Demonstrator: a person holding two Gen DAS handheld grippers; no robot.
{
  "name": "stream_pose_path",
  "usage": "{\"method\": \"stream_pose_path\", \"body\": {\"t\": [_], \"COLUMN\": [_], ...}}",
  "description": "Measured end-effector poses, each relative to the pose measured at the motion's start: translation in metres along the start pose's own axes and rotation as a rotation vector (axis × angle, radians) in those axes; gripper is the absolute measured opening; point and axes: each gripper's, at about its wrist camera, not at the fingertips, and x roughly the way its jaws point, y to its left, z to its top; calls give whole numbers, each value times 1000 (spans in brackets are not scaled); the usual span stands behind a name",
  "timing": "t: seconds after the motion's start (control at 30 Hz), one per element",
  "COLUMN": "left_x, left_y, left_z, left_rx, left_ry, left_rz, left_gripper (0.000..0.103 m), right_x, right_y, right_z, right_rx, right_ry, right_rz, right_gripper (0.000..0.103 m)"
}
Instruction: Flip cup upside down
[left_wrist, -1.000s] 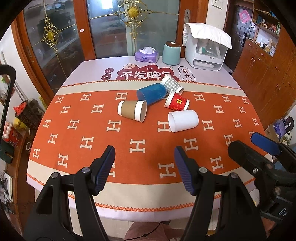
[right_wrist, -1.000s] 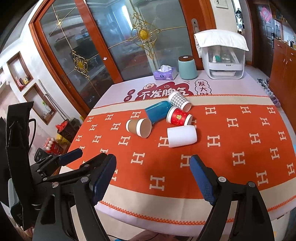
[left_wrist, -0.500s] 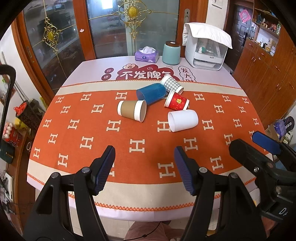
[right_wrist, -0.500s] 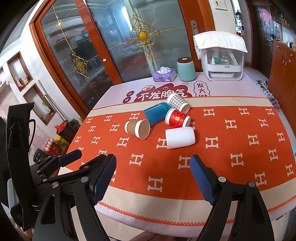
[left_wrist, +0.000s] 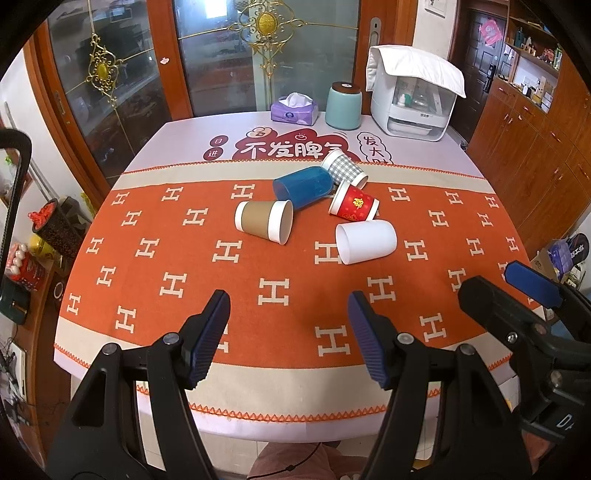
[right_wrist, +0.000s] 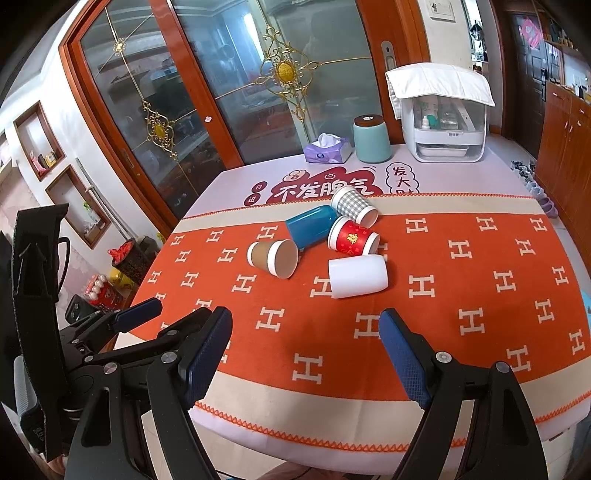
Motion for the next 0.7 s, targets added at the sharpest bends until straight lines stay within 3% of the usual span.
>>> {"method": "stream_pose_path", "body": {"t": [0.7], "left_x": [21], "left_y": [15], "left_z": [11], "left_rx": [-34], "left_ry": [31], "left_rz": [25], "left_gripper": [64], "right_x": [22], "right_y": [19], "right_z": [16], "right_rx": [-61], "right_ry": [19], "right_rz": [-2], "right_gripper": [83]}}
